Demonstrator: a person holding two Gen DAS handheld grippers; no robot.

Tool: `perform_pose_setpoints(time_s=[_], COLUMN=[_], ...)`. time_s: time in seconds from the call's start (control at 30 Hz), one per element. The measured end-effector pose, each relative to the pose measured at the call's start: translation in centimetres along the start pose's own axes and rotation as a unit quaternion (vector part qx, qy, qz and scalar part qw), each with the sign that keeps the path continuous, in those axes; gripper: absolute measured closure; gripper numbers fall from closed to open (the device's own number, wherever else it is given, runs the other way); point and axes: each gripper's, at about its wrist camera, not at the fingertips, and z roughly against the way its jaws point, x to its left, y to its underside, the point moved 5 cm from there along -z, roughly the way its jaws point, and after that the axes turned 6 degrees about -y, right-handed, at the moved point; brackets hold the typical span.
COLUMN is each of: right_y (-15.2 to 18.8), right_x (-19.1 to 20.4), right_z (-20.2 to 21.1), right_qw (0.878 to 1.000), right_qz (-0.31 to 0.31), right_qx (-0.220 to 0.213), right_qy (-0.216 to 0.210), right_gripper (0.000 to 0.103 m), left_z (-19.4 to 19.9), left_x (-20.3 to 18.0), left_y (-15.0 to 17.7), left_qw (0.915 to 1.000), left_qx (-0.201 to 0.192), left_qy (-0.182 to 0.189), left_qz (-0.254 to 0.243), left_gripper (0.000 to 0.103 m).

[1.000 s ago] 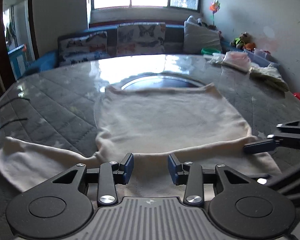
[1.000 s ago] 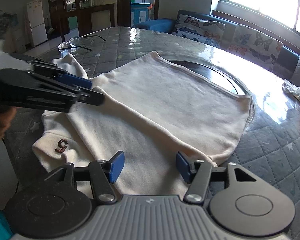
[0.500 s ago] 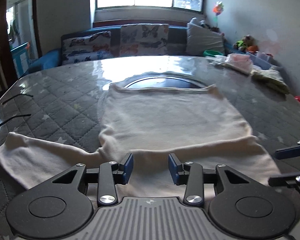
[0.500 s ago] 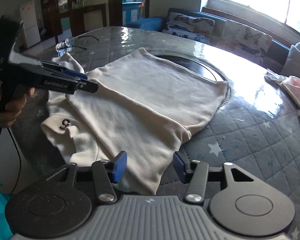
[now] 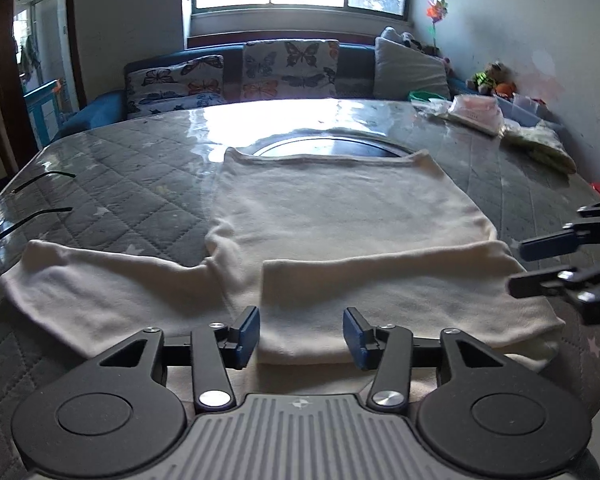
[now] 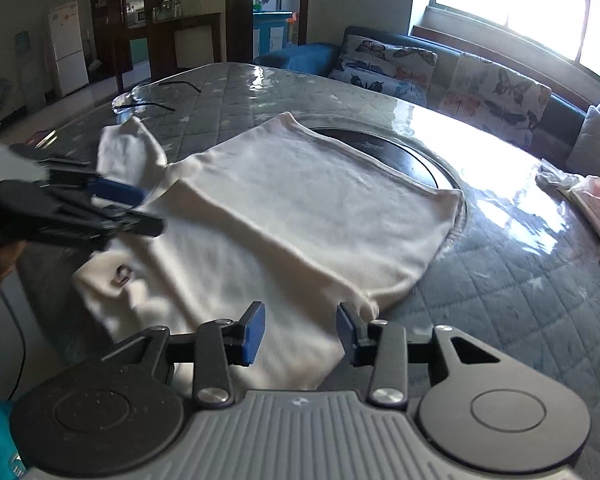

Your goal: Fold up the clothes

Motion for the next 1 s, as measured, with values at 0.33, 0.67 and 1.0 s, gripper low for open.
perform_pose_setpoints(time_s=[0.33, 0.67, 1.0], right_y=[-1.4, -1.8, -1.3], right_x=[0.8, 3.6, 4.1], right_z=[-2.9, -2.2, -2.4], right_qw=[1.0, 0.999, 0.999], right_qz=[0.014, 0.029, 0.024], right_qx=[-0.003, -0.017, -0.01], right_qy=[-0.001, -0.031, -0.035], right_gripper=[0.045, 0.037, 0.036], left_z=[0.9, -1.0, -3.6], left_x=[8.1, 20.8, 25.5], left_y=[-0.6, -0.8, -0.7], left_qw=[0.991, 0.9469, 0.9321], left_qx=[-0.012, -0.002, 0.023], left_qy=[-0.103, -0.247, -0.249], left_qz=[0.085, 0.206, 0.262], left_gripper=[0.043, 0.043, 0.045])
